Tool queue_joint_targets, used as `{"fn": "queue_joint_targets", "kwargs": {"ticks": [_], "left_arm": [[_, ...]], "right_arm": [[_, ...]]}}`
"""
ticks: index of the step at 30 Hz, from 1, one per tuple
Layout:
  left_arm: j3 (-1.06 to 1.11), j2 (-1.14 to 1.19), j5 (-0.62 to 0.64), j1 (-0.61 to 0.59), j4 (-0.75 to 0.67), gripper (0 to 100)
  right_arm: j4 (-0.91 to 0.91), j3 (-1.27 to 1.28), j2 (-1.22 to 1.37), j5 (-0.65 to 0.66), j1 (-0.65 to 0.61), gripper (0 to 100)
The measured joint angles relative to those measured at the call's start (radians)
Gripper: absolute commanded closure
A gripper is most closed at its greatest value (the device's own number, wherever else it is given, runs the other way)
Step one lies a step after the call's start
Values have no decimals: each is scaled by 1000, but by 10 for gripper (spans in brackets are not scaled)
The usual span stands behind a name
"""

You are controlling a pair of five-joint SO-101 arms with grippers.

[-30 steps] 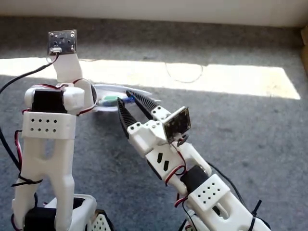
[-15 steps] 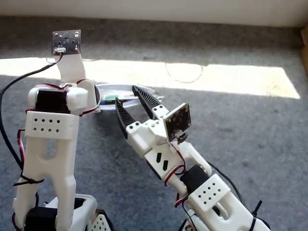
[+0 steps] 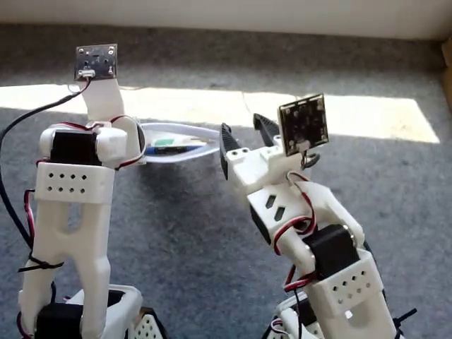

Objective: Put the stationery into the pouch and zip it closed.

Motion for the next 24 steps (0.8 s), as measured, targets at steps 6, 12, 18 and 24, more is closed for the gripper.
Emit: {"fn": "queue_joint_targets", "kwargs": {"ticks": [6,12,18,24], "left_arm": [[0,0,0,0,0,992],[21,-8,0,0,-2,992],[21,-8,0,0,-6,992],[21,-8,0,0,-6,992]], "right_arm": [[155,-60,0,0,3,800],[195,35,-6,0,3,800],[176,219,-172,83,3,800],[-81,551,-316,152,5,800]]}}
